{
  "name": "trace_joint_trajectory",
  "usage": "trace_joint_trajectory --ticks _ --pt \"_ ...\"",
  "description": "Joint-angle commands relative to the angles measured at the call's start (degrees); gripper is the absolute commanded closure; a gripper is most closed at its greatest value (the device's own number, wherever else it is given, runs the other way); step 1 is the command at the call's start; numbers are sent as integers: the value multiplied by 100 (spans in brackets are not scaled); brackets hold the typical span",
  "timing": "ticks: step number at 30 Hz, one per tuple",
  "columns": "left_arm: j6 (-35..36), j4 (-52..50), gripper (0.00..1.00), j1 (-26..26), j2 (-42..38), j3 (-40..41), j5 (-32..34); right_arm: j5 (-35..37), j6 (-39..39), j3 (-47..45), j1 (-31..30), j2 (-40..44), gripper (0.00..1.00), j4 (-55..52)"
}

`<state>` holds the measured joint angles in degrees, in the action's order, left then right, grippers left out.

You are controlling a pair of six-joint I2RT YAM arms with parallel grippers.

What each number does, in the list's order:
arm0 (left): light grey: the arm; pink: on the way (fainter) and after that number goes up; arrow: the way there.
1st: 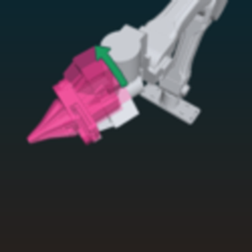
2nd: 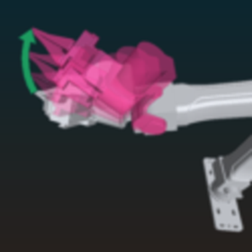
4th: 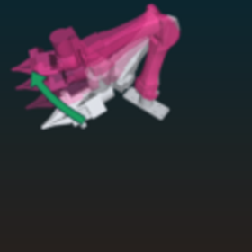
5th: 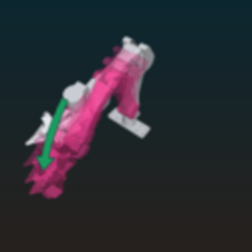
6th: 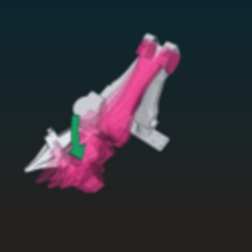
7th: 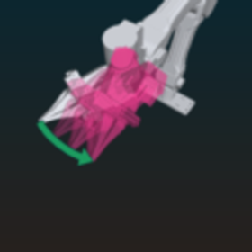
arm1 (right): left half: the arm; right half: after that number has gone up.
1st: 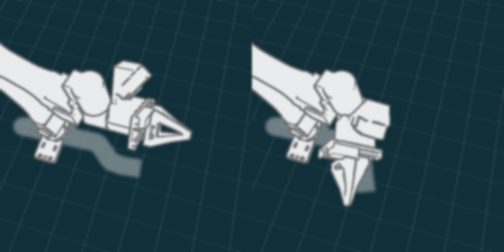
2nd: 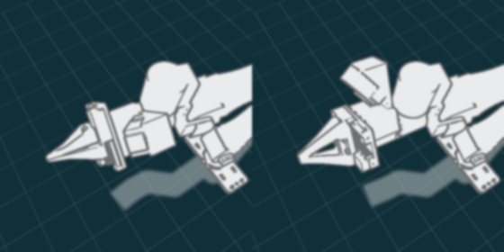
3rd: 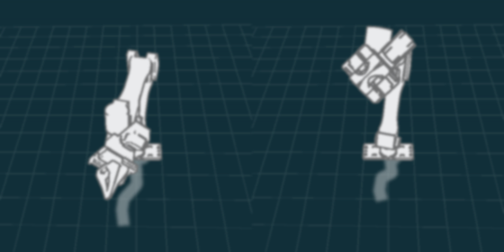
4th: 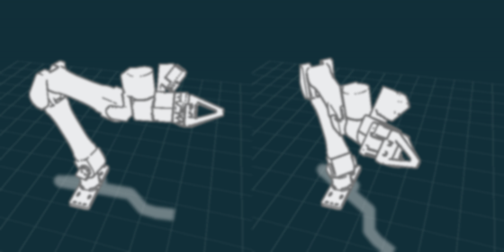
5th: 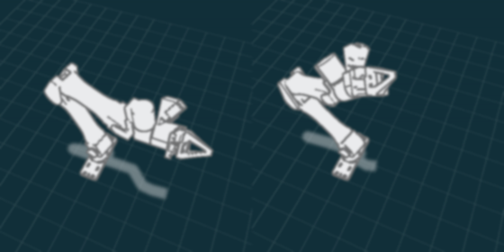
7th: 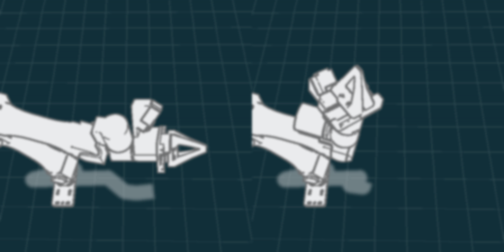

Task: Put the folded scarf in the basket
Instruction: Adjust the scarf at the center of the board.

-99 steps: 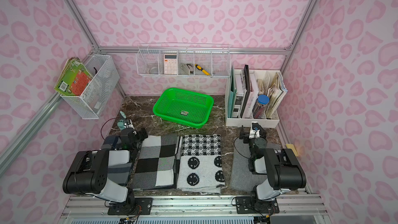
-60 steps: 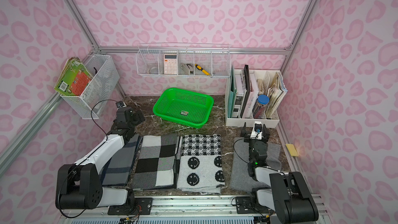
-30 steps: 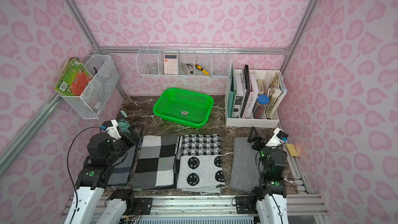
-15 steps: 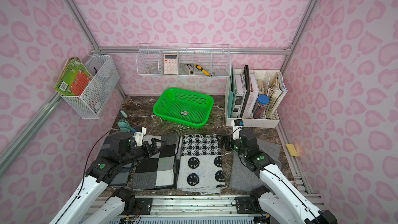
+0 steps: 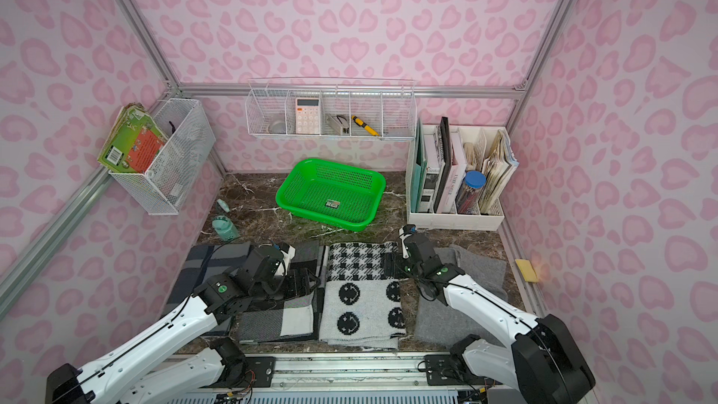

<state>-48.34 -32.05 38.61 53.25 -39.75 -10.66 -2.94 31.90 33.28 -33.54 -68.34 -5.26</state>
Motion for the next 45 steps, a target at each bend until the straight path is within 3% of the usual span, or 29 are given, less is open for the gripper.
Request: trace_joint_trajectory --ticks 1,9,20,26,29,39,45 --pt "-250 160 19 198 180 14 217 4 149 19 -102 -262 16 340" --pt "-617 656 25 826 1035 -39 383 31 277 226 -313 -981 25 259" --pt "-1025 769 29 1374 2153 -276 666 321 436 -277 -333 -725 37 541" --pt "-1151 822 34 1552 2334 -321 721 447 499 -455 -310 -619 61 530" --pt "-1202 897 44 1566 2436 -282 683 613 648 -541 -271 -472 72 484" --pt "-1079 1015 69 1563 2787 -494 774 736 759 -955 -213 221 74 229" --pt "-840 774 68 1560 3345 -1242 1225 924 835 -1251 -188 765 71 -47"
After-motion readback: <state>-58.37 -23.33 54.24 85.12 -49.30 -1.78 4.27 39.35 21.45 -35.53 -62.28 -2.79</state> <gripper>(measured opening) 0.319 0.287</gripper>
